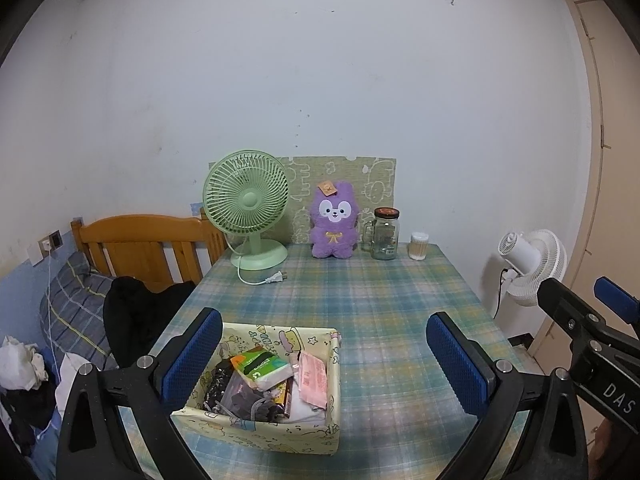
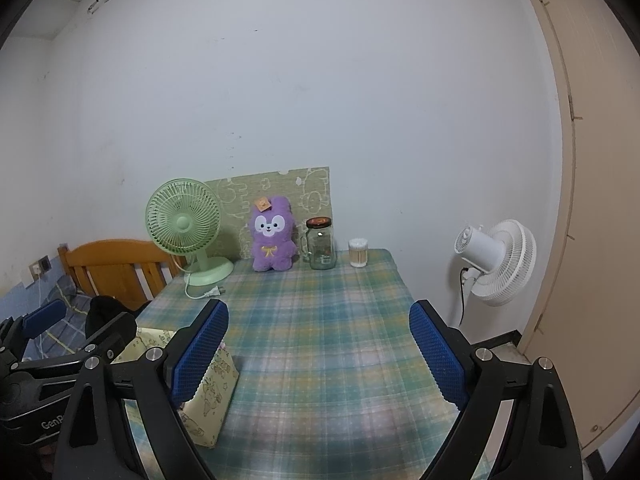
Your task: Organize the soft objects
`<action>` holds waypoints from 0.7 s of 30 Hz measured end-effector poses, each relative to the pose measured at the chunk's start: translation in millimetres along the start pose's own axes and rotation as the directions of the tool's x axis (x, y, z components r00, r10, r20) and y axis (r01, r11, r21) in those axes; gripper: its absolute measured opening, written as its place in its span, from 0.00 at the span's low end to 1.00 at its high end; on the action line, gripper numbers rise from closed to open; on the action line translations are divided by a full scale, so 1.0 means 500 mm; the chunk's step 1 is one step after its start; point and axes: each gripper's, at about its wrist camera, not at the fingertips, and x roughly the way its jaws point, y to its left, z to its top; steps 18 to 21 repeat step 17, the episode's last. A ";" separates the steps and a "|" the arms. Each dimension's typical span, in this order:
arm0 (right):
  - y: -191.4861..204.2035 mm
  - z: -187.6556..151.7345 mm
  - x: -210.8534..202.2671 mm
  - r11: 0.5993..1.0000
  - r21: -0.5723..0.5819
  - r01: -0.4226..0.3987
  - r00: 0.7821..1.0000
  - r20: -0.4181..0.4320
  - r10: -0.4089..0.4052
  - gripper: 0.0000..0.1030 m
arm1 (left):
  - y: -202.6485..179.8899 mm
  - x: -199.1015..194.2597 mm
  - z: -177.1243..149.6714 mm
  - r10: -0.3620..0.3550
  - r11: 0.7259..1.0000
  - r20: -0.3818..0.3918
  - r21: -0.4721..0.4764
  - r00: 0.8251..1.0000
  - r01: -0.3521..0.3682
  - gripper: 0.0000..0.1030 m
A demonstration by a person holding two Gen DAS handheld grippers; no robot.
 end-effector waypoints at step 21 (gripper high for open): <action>-0.002 -0.004 0.001 1.000 0.008 0.003 1.000 -0.006 -0.003 0.92 | 0.003 -0.001 -0.006 -0.003 1.000 0.003 0.009 1.000 0.003 1.00</action>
